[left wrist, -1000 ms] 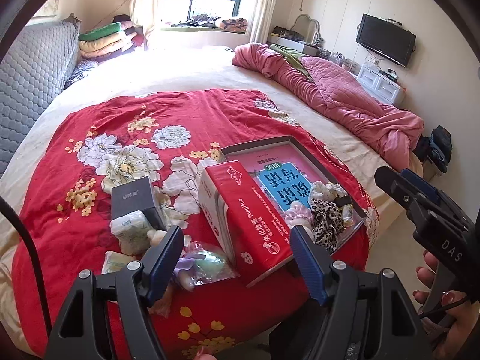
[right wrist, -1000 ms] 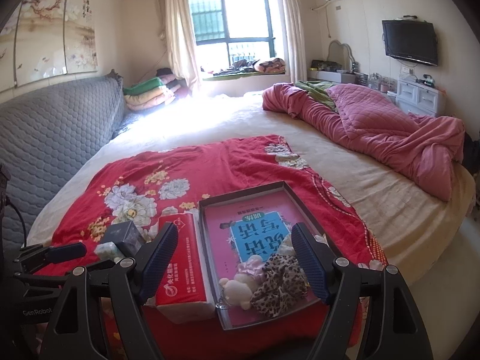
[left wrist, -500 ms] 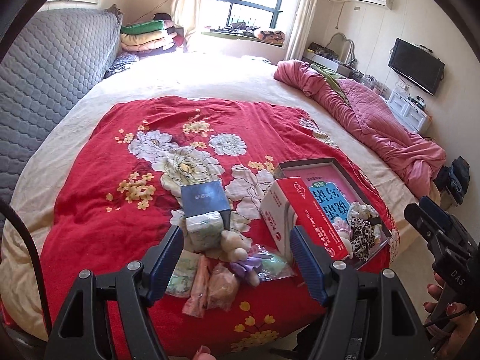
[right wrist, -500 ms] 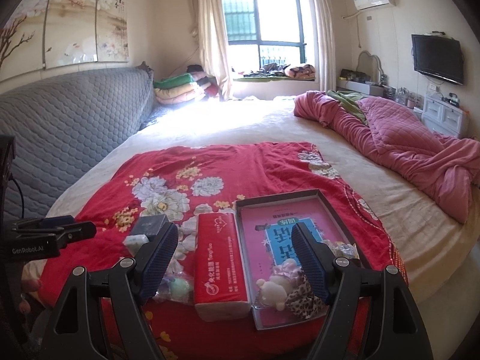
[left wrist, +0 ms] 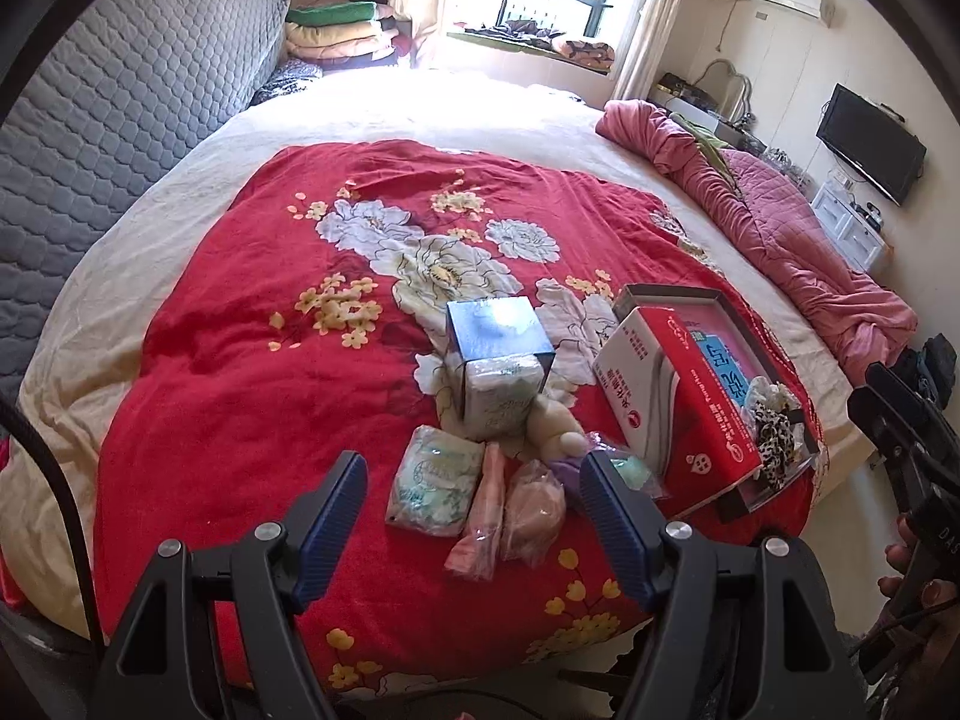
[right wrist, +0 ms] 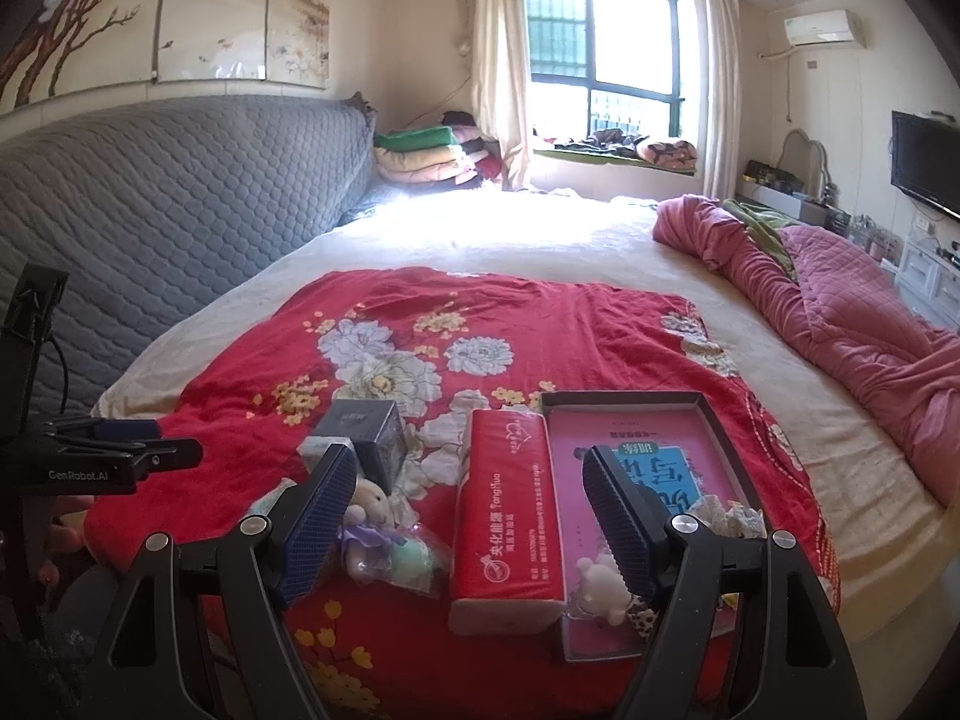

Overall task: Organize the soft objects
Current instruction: 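Move both open tools back from the box toward the pile, then grasp the pink wrapped item with the left tool while the right tool grasps the clear bun bag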

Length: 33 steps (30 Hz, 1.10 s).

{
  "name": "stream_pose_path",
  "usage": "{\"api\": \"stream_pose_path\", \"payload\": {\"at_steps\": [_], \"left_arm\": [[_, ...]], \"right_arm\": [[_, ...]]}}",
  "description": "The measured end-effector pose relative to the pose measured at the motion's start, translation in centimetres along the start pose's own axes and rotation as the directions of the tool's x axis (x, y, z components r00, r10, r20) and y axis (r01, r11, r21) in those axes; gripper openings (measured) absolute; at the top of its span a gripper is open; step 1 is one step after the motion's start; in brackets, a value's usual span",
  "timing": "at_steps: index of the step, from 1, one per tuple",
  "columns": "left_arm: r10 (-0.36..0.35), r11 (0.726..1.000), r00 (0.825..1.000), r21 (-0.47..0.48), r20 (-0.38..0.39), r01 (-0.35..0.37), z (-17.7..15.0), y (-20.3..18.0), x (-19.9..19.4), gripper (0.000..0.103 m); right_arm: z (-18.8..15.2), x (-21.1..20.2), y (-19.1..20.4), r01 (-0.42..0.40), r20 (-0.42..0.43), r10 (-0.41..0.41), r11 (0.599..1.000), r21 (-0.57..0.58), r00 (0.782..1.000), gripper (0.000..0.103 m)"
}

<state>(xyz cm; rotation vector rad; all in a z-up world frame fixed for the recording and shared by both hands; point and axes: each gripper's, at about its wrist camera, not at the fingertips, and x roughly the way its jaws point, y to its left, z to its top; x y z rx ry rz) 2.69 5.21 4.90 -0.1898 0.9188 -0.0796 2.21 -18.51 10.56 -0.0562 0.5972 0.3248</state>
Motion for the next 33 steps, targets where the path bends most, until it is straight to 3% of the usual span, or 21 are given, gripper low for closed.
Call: {"api": "stream_pose_path", "payload": {"at_steps": [18, 28, 33], "left_arm": [[-0.055, 0.998, 0.986, -0.017, -0.159, 0.053, -3.6, 1.8, 4.5, 0.072], [-0.086, 0.996, 0.967, -0.030, -0.239, 0.081, -5.0, 1.9, 7.7, 0.072], [-0.134, 0.991, 0.955, -0.061, -0.264, 0.123, -5.4, 2.3, 9.2, 0.072]], "right_arm": [[-2.5, 3.5, 5.2, -0.133, -0.096, 0.120, 0.980, -0.151, 0.988, 0.079], [-5.6, 6.7, 8.4, -0.223, -0.194, 0.171, 0.929, -0.295, 0.966, 0.079], [-7.0, 8.5, 10.2, -0.276, -0.240, 0.192, 0.878, -0.390, 0.951, 0.079]]}}
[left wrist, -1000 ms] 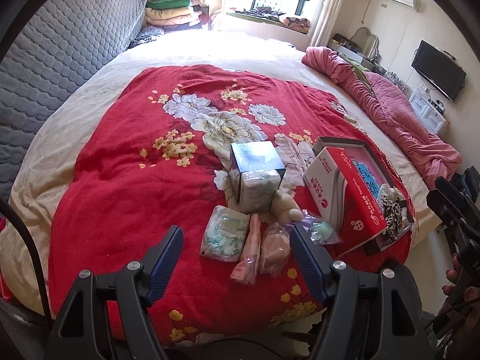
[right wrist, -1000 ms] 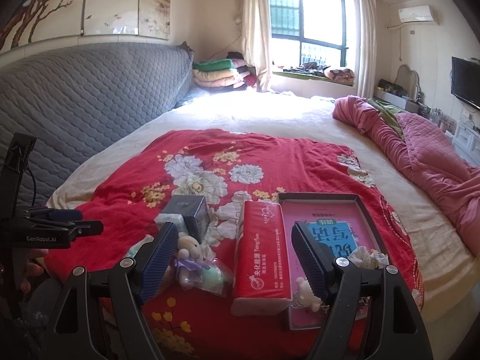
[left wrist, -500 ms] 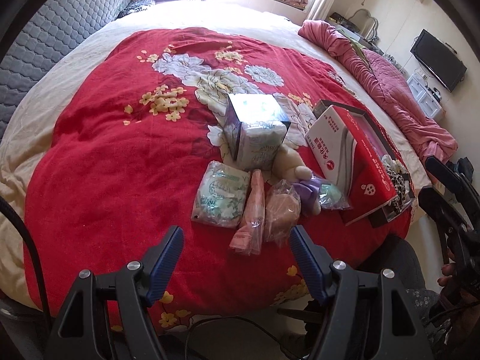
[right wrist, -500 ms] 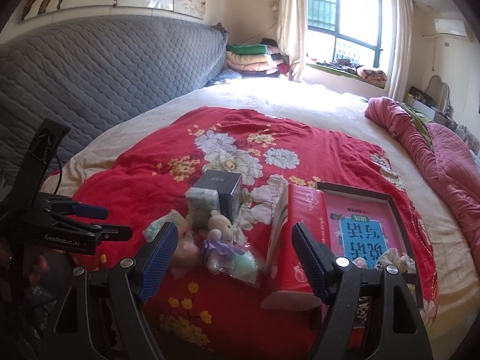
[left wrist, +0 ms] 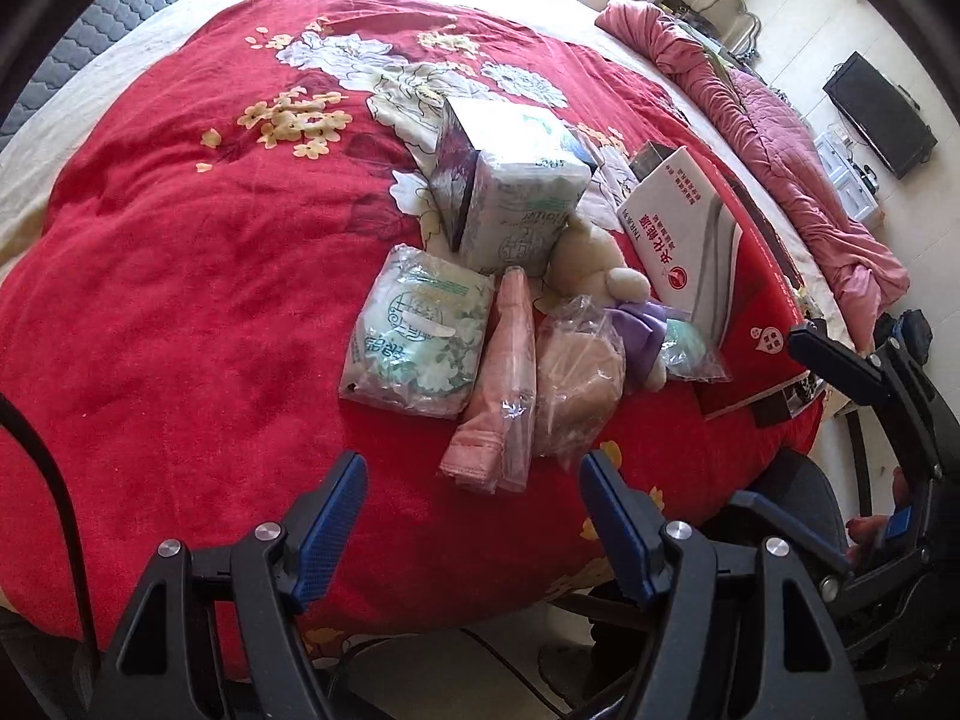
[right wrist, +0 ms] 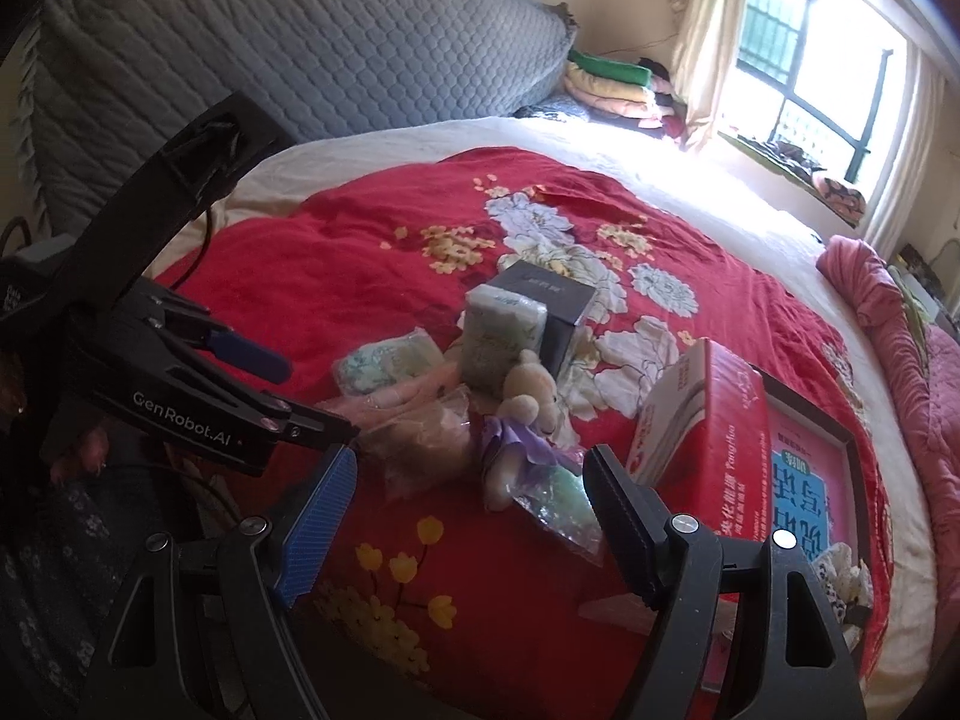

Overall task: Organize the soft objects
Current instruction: 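Grasp the pink wrapped item with the left tool while the right tool grasps the clear bun bag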

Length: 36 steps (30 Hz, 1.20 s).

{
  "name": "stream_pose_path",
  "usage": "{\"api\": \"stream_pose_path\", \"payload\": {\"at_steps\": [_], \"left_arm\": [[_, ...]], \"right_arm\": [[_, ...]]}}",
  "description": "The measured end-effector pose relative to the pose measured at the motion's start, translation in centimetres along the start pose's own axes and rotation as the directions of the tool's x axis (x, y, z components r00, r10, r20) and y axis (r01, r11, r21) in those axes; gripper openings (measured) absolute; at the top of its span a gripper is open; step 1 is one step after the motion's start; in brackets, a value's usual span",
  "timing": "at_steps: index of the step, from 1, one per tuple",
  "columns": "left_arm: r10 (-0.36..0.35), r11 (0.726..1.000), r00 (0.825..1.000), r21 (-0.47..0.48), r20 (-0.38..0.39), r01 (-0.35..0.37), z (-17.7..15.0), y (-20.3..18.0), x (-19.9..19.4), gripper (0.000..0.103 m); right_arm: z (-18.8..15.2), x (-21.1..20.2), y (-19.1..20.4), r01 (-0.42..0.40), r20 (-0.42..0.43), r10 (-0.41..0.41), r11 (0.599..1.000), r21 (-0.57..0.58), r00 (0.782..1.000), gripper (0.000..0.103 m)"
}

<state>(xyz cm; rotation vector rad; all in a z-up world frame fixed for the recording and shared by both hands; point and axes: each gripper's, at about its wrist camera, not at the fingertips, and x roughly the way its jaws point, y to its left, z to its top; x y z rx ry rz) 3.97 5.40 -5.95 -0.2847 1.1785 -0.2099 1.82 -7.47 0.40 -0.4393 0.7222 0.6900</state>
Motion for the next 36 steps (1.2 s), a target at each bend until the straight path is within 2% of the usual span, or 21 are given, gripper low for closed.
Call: {"api": "stream_pose_path", "payload": {"at_steps": [3, 7, 9, 18, 27, 33, 34, 36], "left_arm": [[-0.026, 1.000, 1.000, -0.012, -0.013, 0.026, 0.2, 0.4, 0.7, 0.072], [-0.064, 0.997, 0.998, -0.032, -0.014, 0.064, 0.5, 1.1, 1.2, 0.067], [-0.085, 0.995, 0.996, -0.043, -0.013, 0.085, 0.7, 1.4, 1.5, 0.062], [-0.192, 0.978, 0.981, -0.089, -0.025, 0.189, 1.3, 2.6, 2.7, 0.051], [-0.226, 0.971, 0.974, -0.092, -0.033, 0.222, 1.6, 3.4, 3.1, 0.043], [-0.230, 0.970, 0.972, -0.087, -0.035, 0.227, 1.7, 3.6, 3.2, 0.038], [-0.232, 0.970, 0.972, -0.089, -0.038, 0.228, 1.7, 3.6, 3.3, 0.037], [-0.231, 0.970, 0.972, -0.089, -0.039, 0.227, 1.7, 3.7, 3.3, 0.035]], "right_arm": [[-0.1, 1.3, 0.4, -0.037, -0.013, 0.037, 0.999, -0.031, 0.999, 0.079], [-0.2, 2.9, 0.7, -0.048, -0.034, 0.045, 0.996, -0.078, 0.998, 0.079], [-0.3, 3.4, 1.1, -0.047, -0.039, 0.043, 0.993, -0.110, 0.998, 0.079], [-0.2, 6.3, 2.5, -0.012, -0.038, 0.002, 0.965, -0.263, 0.999, 0.079], [-0.3, 9.0, 3.8, 0.026, -0.029, -0.042, 0.907, -0.420, 0.999, 0.079], [-0.2, 11.0, 4.2, 0.001, -0.054, -0.030, 0.878, -0.478, 0.998, 0.079], [-0.2, 11.3, 4.2, -0.013, -0.060, -0.018, 0.877, -0.480, 0.998, 0.079], [-0.1, 11.7, 4.1, -0.026, -0.060, -0.004, 0.875, -0.483, 0.998, 0.071]]}}
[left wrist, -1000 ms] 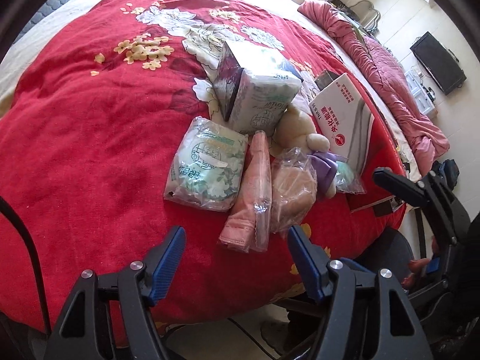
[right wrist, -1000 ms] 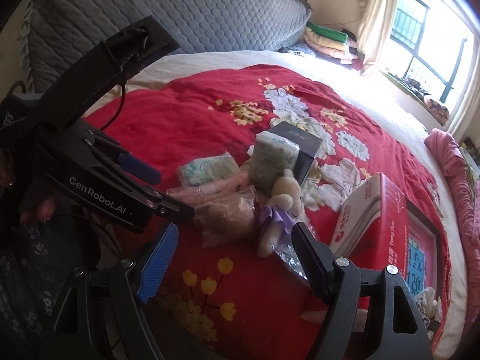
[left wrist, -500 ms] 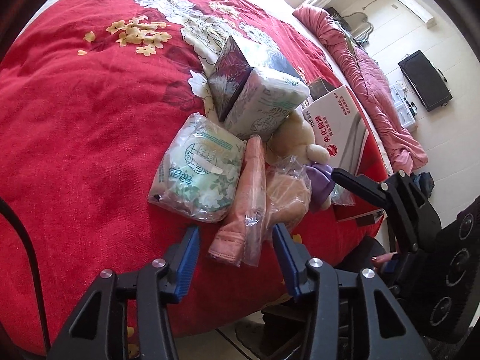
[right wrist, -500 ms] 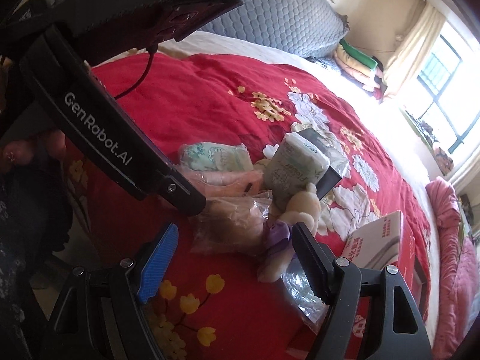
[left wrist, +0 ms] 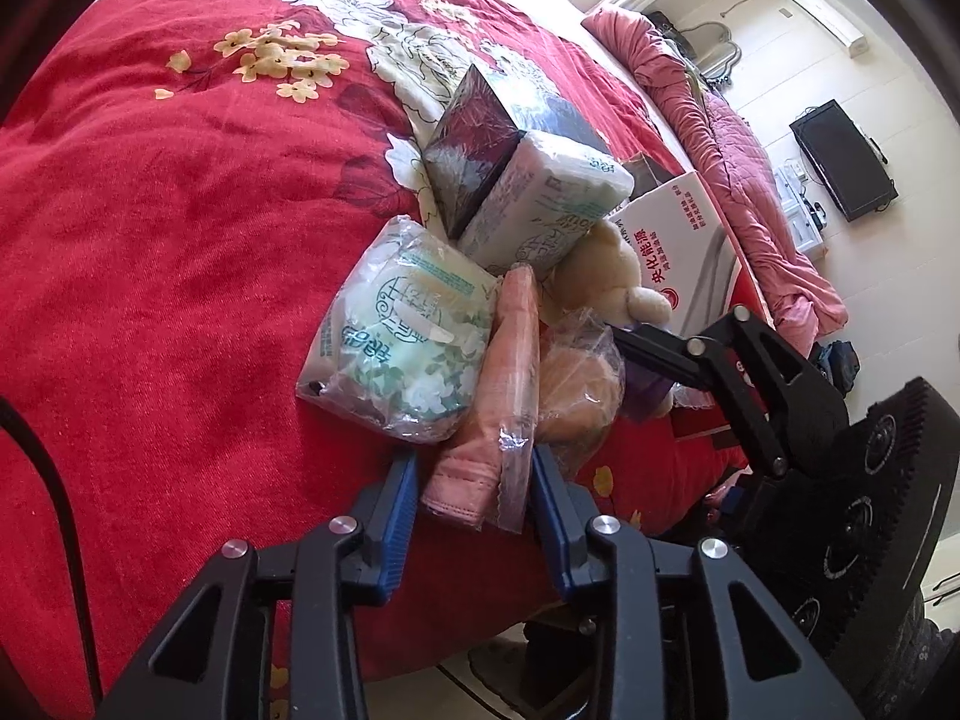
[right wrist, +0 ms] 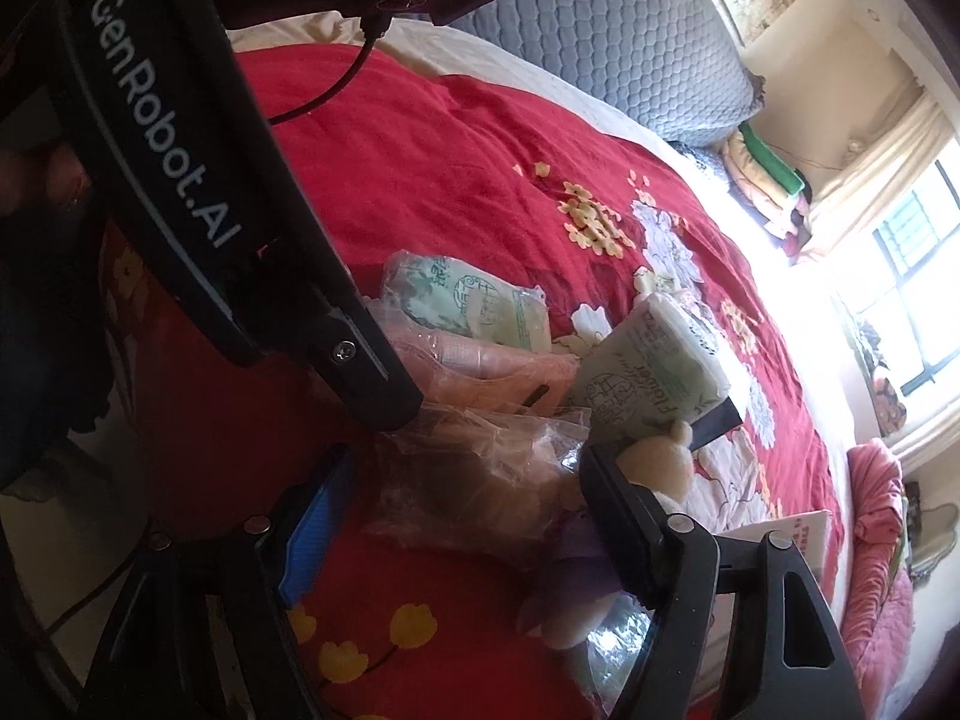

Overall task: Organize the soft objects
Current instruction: 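Grasp the pink wrapped item with the left tool while the right tool grasps the clear bun bag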

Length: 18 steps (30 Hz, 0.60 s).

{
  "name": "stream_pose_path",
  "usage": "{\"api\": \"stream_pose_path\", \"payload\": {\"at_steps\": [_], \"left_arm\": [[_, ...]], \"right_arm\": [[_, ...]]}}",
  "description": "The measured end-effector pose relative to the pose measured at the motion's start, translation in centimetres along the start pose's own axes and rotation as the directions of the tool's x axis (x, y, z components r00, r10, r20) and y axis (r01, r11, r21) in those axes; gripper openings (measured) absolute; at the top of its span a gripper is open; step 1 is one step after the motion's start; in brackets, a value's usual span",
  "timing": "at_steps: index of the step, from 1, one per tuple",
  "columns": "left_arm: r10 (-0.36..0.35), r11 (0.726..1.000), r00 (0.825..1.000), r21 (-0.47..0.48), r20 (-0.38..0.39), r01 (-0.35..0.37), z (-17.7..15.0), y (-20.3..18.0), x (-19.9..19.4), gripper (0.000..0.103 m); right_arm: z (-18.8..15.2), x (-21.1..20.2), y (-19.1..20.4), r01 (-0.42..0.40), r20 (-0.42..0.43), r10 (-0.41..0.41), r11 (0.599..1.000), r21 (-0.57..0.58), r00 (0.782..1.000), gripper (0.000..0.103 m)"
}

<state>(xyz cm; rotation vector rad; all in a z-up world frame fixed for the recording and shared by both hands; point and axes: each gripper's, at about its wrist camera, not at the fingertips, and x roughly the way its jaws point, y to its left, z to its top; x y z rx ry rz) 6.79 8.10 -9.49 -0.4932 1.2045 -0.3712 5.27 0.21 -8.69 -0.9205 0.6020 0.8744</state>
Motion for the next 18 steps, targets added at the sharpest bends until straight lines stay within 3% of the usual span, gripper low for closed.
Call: {"api": "stream_pose_path", "payload": {"at_steps": [7, 18], "left_arm": [[-0.022, 1.000, 1.000, 0.014, 0.014, 0.022, -0.2, 0.0, -0.4, 0.025], [-0.048, 0.994, 0.996, 0.101, 0.074, 0.041, -1.0, -2.6, -2.2, 0.024]], "right_arm": [[-0.2, -0.3, -0.6, 0.002, 0.033, -0.002, 1.000, 0.005, 0.999, 0.061], [-1.3, -4.1, -2.4, 0.002, 0.110, -0.017, 0.991, 0.132, 0.994, 0.059]]}}
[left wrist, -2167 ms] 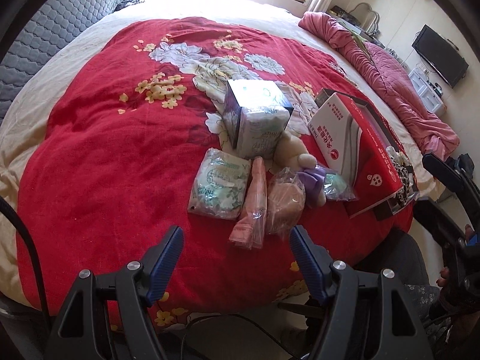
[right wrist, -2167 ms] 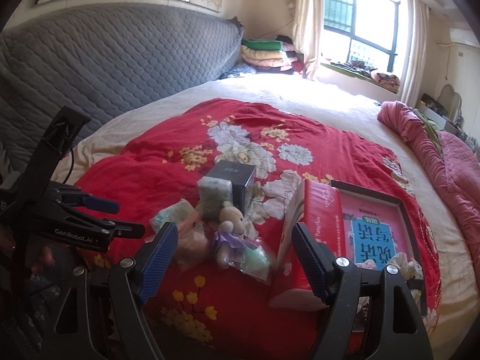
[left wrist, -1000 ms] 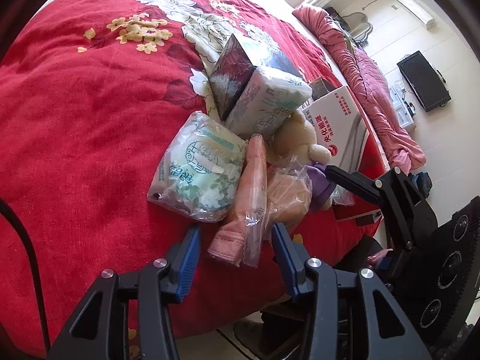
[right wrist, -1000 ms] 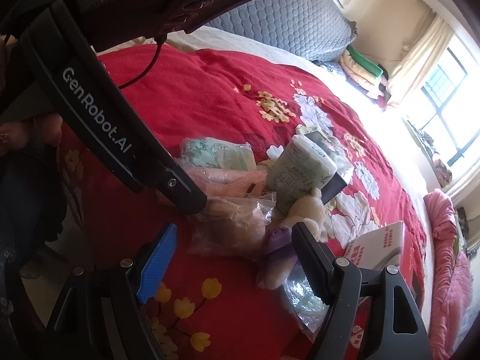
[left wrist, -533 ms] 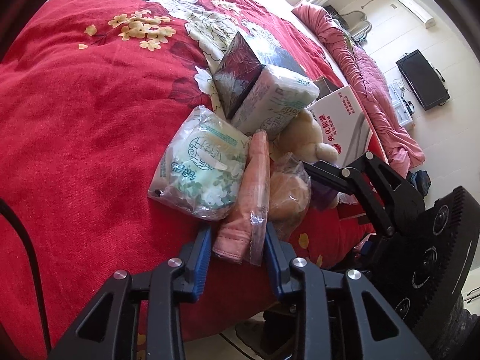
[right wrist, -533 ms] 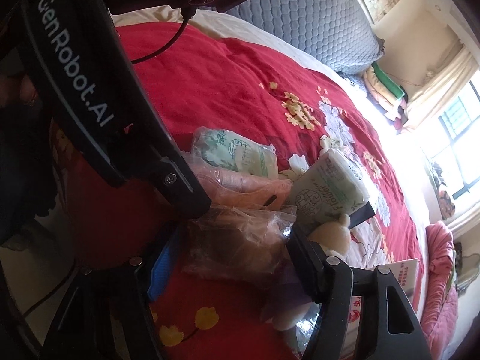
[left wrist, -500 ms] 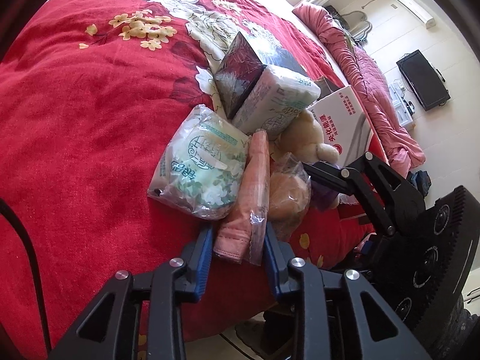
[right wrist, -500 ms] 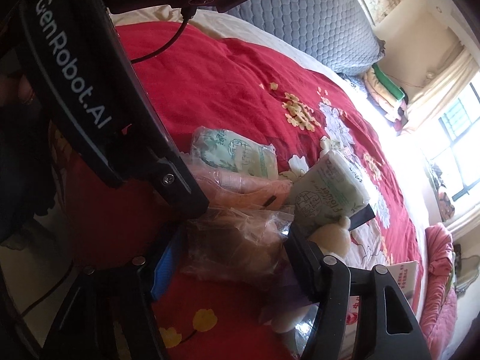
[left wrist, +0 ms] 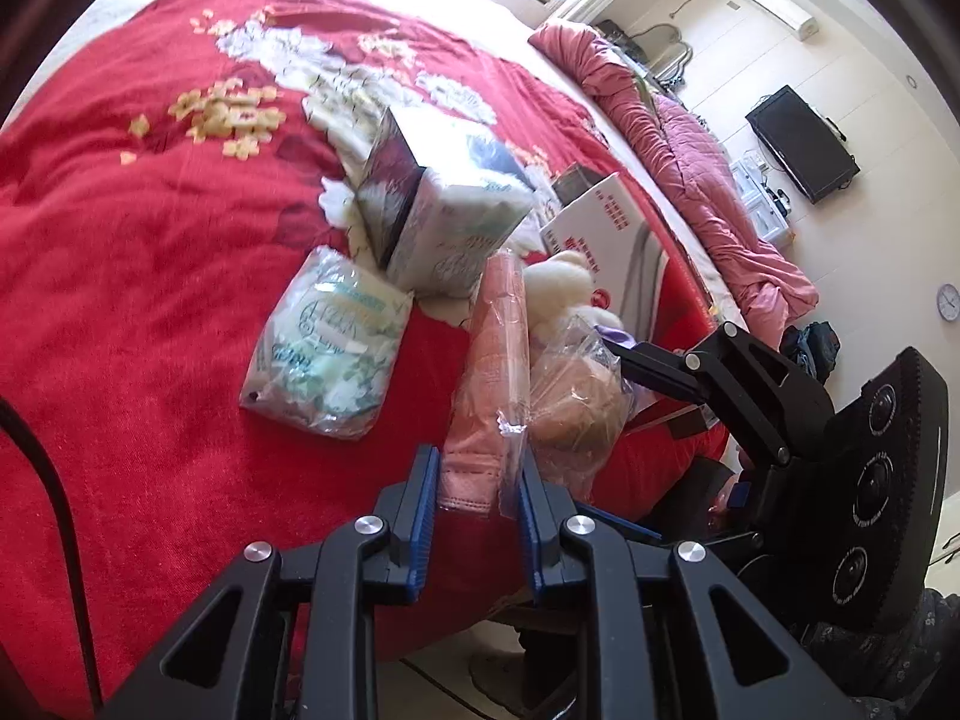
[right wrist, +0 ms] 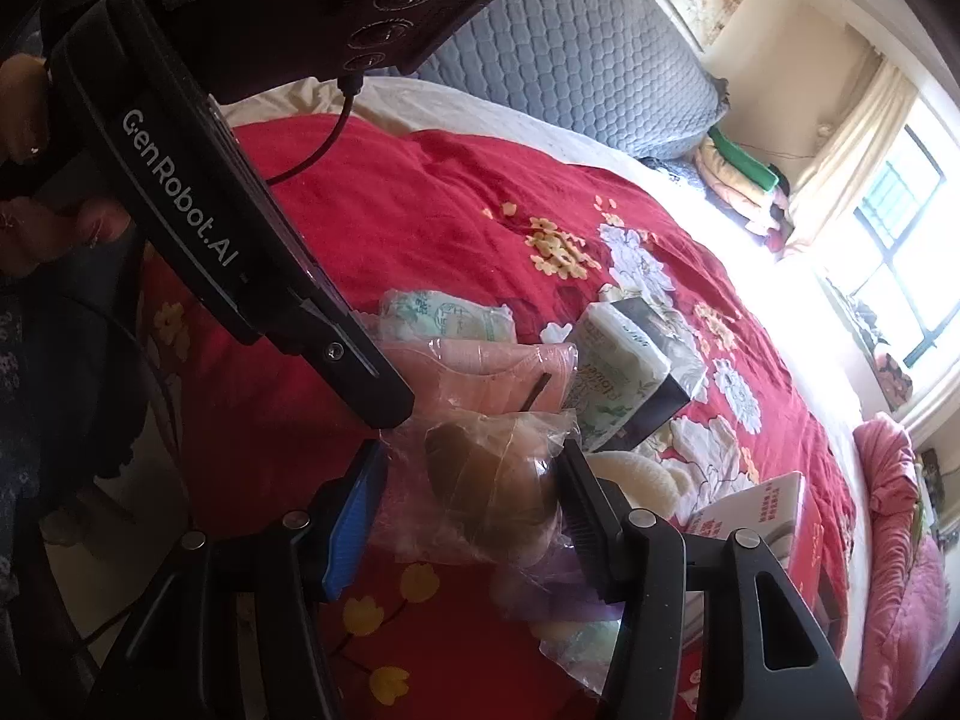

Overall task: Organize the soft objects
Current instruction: 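Grasp the pink wrapped item with the left tool while the right tool grasps the clear bun bag, then carry the pink item and bun bag in both tools over the pink book box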

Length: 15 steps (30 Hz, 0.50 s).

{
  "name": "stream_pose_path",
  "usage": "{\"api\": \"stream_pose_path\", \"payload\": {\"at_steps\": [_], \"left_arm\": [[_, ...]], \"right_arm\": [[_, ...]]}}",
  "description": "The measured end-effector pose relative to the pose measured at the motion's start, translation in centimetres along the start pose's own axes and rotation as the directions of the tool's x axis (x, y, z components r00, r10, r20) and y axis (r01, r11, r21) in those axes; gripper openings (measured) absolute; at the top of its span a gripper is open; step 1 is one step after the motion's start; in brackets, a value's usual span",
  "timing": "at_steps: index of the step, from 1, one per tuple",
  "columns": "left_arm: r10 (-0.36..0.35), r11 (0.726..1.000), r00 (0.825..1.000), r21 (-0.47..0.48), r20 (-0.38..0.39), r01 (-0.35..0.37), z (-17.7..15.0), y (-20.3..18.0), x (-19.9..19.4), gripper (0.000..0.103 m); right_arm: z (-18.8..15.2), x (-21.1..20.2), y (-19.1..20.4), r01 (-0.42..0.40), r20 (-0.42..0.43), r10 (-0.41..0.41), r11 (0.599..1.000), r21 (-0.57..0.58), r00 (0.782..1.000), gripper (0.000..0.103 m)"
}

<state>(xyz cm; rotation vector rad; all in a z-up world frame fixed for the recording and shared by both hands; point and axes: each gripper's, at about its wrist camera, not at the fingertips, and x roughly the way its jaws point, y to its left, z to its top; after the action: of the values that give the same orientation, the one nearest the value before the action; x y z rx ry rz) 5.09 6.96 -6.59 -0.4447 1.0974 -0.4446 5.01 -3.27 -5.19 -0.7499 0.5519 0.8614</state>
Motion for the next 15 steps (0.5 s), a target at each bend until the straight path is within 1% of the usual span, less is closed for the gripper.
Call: {"api": "stream_pose_path", "payload": {"at_steps": [6, 10, 13, 15], "left_arm": [[0.005, 1.000, 0.999, -0.023, 0.040, -0.004, -0.1, -0.4, -0.6, 0.024], [0.027, 0.999, 0.998, -0.049, 0.065, -0.023, 0.0, 0.0, -1.2, 0.024], [0.038, 0.997, 0.996, -0.070, 0.079, -0.033, 0.1, 0.4, -1.4, 0.024], [0.047, 0.997, 0.995, -0.070, 0.088, -0.041, 0.0, 0.4, -1.7, 0.024]], "right_arm": [[-0.1, -1.0, -0.2, 0.014, 0.025, -0.015, 0.999, 0.034, 1.000, 0.059], [-0.3, -2.2, 1.1, 0.013, 0.018, -0.013, 1.000, 0.024, 1.000, 0.058], [-0.1, -2.4, 1.1, 0.033, 0.016, -0.033, 0.999, 0.023, 0.999, 0.058], [-0.1, -3.0, 1.0, 0.051, 0.031, -0.052, 0.998, 0.035, 0.998, 0.058]]}}
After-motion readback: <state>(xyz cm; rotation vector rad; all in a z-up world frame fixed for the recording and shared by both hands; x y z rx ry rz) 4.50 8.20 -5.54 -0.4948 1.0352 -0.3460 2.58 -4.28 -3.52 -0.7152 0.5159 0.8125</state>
